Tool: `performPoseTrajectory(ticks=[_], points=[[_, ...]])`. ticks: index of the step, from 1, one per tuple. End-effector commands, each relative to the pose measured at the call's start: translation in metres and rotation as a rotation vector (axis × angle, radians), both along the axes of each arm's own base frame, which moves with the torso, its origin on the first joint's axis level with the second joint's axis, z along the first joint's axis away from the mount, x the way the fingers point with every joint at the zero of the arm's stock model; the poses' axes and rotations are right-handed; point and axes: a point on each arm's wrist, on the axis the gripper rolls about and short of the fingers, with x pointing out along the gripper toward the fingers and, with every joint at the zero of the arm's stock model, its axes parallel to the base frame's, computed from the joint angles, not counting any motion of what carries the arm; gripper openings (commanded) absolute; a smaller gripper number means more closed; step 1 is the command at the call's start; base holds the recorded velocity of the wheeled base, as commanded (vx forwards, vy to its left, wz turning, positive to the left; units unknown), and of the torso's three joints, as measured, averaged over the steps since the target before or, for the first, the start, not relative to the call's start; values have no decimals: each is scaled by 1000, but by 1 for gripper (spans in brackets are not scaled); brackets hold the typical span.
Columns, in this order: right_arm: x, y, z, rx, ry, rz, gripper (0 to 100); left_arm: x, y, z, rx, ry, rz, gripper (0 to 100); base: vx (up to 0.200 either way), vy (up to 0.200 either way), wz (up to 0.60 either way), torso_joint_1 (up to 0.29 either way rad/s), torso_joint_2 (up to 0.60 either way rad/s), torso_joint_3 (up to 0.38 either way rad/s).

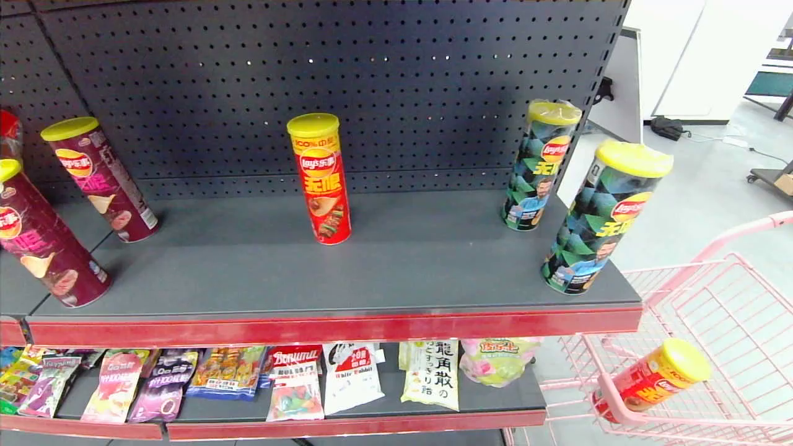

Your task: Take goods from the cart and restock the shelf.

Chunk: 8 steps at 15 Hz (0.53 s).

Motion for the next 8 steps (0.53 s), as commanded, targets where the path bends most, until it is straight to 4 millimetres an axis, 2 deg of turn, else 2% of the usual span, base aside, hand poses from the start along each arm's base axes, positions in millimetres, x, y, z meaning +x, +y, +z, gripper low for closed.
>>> performPoseTrajectory(ticks=[1,4,8], points=[[0,0,0,0,0,-1,100,0,0,0,-1,0,1,100,0,-200,0,2,-2,2],[0,0,0,0,0,-1,100,0,0,0,1,0,1,100,0,0,0,0,0,0],[0,0,0,2,1,-1,100,0,0,0,-1,0,1,100,0,0,-600,1,-1,4]])
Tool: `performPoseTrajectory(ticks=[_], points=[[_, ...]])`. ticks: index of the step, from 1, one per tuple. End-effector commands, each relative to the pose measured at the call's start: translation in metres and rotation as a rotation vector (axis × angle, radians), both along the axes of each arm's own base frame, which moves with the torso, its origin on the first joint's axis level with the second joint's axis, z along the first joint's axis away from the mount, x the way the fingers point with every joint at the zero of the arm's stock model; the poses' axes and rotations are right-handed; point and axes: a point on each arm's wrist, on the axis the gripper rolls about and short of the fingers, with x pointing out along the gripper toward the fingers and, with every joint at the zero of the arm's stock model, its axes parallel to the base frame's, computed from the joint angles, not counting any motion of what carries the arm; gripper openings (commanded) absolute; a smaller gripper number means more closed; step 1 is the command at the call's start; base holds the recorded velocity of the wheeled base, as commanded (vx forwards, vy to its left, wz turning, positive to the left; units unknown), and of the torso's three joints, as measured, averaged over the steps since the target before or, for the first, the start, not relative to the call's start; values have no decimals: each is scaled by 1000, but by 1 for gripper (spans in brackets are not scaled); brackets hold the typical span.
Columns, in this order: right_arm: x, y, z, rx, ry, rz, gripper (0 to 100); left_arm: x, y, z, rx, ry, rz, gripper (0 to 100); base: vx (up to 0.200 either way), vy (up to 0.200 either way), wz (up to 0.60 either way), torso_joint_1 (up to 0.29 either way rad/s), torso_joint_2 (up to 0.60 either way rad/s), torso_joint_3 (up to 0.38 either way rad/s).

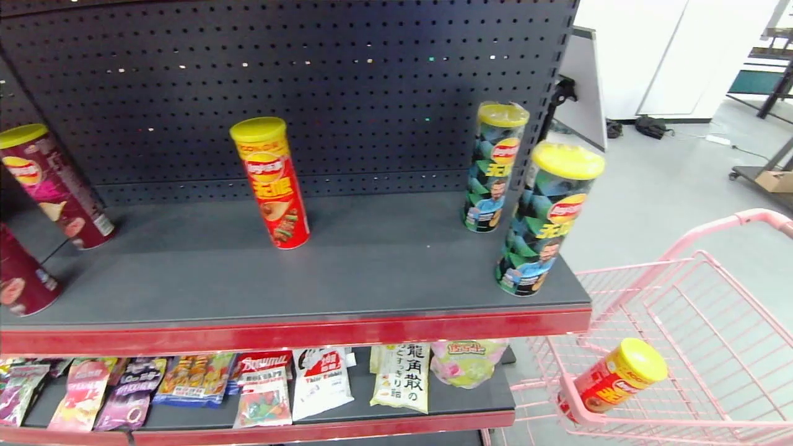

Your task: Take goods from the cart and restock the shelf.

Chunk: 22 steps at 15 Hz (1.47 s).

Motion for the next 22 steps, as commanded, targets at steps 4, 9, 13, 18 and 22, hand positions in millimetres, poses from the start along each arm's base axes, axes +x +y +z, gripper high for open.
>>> performPoseTrajectory(ticks=[4,9,13,18,22], points=[[0,0,0,0,1,0,100,0,0,0,0,0,1,100,0,0,-600,4,4,4],[0,0,0,0,1,0,100,0,0,0,0,0,-1,100,0,0,-360,0,0,0],[0,0,0,2,1,-2,100,0,0,0,0,0,1,100,0,0,0,-24,65,37],[0,0,0,2,1,0,100,0,0,0,0,0,1,100,0,0,0,-132,357,209],[0,0,0,3,1,-2,100,0,0,0,0,0,1,100,0,0,0,-143,392,249]])
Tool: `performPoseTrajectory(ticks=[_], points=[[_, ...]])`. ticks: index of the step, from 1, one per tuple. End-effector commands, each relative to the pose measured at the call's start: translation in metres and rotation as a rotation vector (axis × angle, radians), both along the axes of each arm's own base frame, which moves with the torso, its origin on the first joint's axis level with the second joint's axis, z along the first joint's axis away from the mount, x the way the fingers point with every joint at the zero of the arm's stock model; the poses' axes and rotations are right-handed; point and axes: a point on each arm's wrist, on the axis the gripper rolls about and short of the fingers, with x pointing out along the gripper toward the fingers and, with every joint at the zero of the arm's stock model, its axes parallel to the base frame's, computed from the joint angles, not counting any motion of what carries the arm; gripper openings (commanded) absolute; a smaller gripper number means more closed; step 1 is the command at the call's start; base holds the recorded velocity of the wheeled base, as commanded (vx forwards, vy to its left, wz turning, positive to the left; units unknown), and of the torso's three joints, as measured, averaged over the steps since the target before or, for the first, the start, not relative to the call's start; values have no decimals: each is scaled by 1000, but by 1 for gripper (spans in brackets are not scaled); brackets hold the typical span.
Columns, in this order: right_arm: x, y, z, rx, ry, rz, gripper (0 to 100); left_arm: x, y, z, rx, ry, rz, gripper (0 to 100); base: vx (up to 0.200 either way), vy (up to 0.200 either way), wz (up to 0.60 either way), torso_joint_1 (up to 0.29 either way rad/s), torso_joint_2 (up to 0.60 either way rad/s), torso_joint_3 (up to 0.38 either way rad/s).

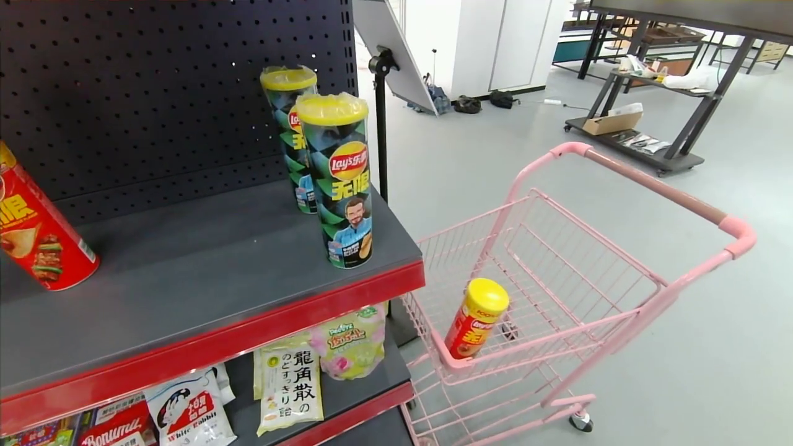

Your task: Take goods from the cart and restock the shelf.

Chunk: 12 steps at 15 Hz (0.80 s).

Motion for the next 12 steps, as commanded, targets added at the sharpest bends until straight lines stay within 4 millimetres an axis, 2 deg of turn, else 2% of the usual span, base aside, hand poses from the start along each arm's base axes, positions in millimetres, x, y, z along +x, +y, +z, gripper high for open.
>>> performPoseTrajectory(ticks=[1,12], points=[[0,0,0,1,1,1,100,0,0,0,-1,0,0,100,0,0,0,-168,481,290],[0,0,0,-4,1,-1,100,0,0,0,-1,0,0,100,0,0,0,-153,506,351]])
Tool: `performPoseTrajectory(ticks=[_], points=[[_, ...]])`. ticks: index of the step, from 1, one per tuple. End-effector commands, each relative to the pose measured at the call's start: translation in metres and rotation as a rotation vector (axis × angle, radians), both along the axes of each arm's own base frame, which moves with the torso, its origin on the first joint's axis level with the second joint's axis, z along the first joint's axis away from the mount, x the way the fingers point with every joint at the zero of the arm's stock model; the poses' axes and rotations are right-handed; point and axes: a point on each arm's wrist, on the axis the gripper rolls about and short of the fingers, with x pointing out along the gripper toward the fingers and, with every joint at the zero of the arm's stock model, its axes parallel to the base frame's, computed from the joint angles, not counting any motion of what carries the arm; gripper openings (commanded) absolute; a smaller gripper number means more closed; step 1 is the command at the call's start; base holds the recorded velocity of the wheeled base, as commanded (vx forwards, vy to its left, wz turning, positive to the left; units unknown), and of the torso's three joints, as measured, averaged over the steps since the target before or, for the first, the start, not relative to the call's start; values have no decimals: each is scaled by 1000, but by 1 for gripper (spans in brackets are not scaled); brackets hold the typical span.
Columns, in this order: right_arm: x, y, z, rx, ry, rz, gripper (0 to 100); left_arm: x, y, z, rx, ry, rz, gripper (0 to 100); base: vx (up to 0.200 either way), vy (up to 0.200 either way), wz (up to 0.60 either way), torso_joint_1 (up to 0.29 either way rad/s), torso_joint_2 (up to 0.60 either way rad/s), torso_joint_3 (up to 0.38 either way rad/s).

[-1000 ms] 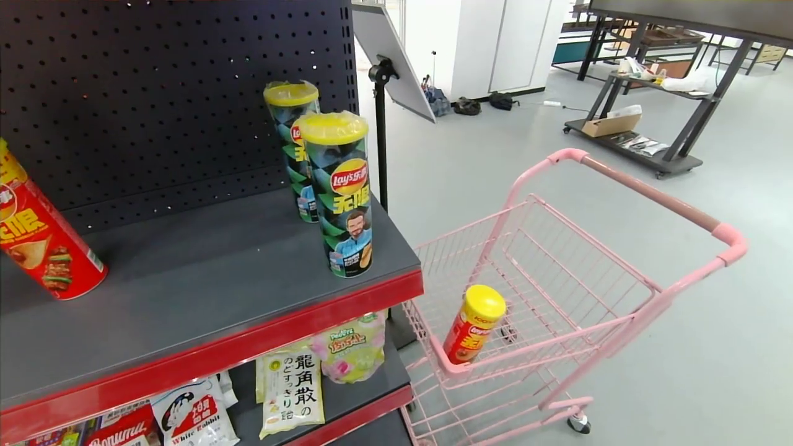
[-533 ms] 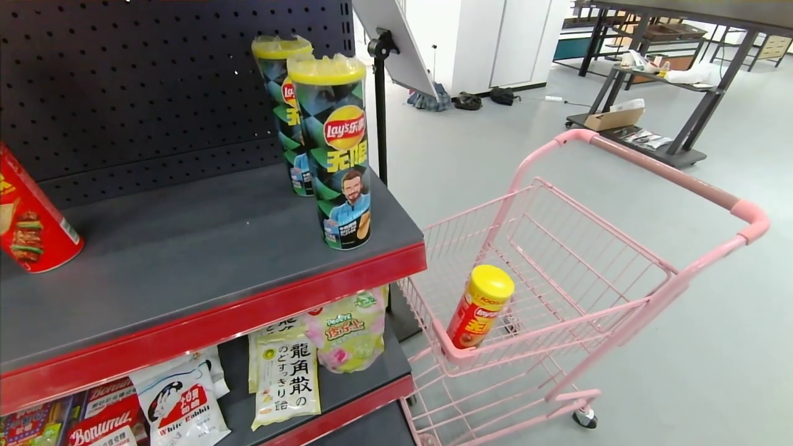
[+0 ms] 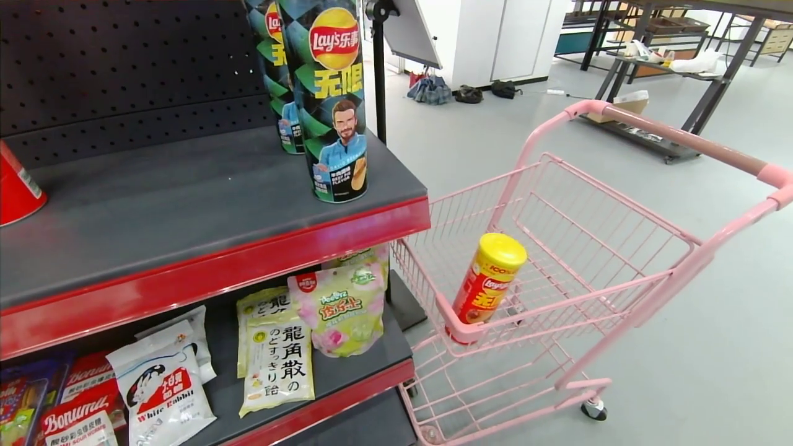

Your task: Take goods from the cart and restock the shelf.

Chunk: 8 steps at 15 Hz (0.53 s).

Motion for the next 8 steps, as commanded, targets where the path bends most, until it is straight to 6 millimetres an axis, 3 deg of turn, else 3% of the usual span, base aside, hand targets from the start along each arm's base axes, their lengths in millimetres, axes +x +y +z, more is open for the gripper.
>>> performPoseTrajectory(ticks=[1,2,3,4,5,6,8], points=[[0,0,1,-2,-2,-1,100,0,0,0,-1,-1,1,100,0,0,0,-27,159,110],[-1,0,2,-23,-11,2,100,0,0,0,-1,-1,1,100,0,0,0,-27,95,71],[-2,0,42,-27,-47,42,100,0,0,0,-1,-1,1,100,0,0,0,-12,56,46],[22,1,115,58,-5,60,100,0,0,0,-1,-1,1,100,0,0,0,0,0,0],[43,2,152,107,19,108,100,0,0,0,-1,-1,1,100,0,0,0,0,0,0],[64,6,165,77,63,194,100,0,0,0,-1,-1,-1,100,0,0,0,0,0,0],[110,15,158,59,186,267,100,0,0,0,-1,-1,1,100,0,0,0,0,0,0]])
